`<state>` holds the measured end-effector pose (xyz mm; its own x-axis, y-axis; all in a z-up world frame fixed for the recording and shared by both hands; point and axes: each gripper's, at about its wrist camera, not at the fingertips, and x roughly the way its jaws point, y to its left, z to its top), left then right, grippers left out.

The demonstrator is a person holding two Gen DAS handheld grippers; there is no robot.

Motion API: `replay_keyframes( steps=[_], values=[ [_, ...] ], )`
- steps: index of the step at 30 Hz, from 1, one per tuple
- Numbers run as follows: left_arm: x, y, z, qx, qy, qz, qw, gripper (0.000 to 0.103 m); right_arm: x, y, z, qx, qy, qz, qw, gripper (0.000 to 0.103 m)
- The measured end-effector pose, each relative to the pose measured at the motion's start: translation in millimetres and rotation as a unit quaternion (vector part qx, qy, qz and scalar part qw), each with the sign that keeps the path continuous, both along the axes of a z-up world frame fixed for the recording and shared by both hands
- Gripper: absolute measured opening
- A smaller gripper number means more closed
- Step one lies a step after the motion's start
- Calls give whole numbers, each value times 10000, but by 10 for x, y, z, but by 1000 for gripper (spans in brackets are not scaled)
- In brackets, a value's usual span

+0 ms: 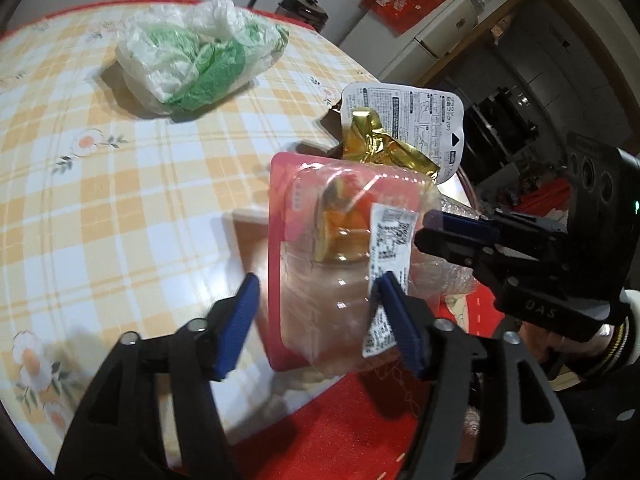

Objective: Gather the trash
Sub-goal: 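Lift the clear plastic tray upright with the left tool, then close the right tool on the gold foil wrapper while the left tool holds the tray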

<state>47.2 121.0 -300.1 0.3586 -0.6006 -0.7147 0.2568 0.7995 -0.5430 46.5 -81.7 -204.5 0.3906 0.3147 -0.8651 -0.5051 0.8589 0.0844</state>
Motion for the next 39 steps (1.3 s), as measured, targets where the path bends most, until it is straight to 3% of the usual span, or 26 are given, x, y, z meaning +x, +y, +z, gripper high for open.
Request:
replay_keyframes(
  steps=[4,8,18,23,26,33,39],
  values=[
    [190,46,-154,-455,254,-134,9985,79,9,13,-5,-35,3,19,10000,24],
    [326,-16,-267,-902,423,-346,9944,79,20,22,-8,-64,15,47,10000,24],
    [256,-39,-133,-839,270,-425,9952,67,19,18,77,38,52,118,9999,27],
    [86,156,0,-840,72,8,9964,58,5,-110,250,291,-121,28,9995,41],
    [-61,271,31,-815,-3,297,9962,58,35,-216,326,272,-244,-95,9993,47],
    [-418,584,154,-912,-235,976,9908,57,26,-548,232,-104,-160,-406,9990,60],
    [-547,750,296,-926,-509,1304,9858,57,-63,-747,122,-485,-136,-584,9970,78]
  ],
)
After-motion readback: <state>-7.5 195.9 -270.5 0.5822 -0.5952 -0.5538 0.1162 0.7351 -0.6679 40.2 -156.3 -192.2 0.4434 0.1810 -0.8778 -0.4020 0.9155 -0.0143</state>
